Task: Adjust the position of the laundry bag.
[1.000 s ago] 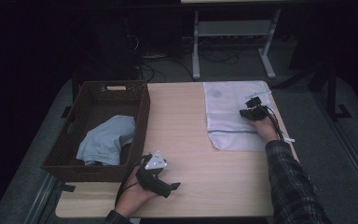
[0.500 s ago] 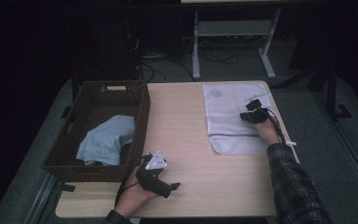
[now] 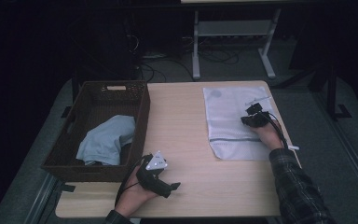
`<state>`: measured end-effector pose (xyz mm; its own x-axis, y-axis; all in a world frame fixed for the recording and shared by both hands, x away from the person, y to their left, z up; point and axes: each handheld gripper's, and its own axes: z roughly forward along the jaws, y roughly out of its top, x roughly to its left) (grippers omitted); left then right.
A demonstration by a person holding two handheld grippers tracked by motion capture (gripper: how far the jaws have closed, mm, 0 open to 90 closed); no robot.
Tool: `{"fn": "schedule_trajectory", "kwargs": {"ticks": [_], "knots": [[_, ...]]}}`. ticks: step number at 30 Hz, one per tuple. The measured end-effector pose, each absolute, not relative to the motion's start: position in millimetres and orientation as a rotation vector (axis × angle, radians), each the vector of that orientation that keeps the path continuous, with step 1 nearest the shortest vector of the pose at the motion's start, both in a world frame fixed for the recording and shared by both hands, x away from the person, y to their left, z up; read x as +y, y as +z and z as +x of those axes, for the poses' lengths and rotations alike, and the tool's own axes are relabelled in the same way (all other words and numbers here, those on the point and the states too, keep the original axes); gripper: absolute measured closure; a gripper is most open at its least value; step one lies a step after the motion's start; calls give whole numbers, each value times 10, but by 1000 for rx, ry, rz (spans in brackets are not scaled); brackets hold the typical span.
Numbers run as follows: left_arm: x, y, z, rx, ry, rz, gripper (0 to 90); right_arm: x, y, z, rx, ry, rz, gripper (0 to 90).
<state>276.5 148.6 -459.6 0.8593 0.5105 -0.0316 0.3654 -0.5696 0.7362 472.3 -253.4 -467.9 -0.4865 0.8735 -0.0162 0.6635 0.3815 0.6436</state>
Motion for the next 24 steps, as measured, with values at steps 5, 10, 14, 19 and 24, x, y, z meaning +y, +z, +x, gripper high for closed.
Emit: {"fn": "schedule_trajectory", "kwargs": {"ticks": [5, 10, 14, 19, 24], "knots": [[1487, -4595, 2767, 632, 237, 2241, 7, -2529, -4677, 4649, 2298, 818, 1330, 896], [1479, -4596, 2761, 628, 236, 2242, 7, -2530, -4672, 4566, 2303, 815, 1333, 896], [1477, -4594, 2756, 630, 238, 2239, 7, -2543, -4673, 4520, 2303, 823, 1334, 896], [1488, -4594, 2758, 636, 241, 2238, 7, -2517, -4658, 4440, 2322, 792, 1312, 896], [1484, -4596, 2754, 634, 242, 2241, 7, -2511, -4651, 4363, 2330, 778, 1301, 896]]}}
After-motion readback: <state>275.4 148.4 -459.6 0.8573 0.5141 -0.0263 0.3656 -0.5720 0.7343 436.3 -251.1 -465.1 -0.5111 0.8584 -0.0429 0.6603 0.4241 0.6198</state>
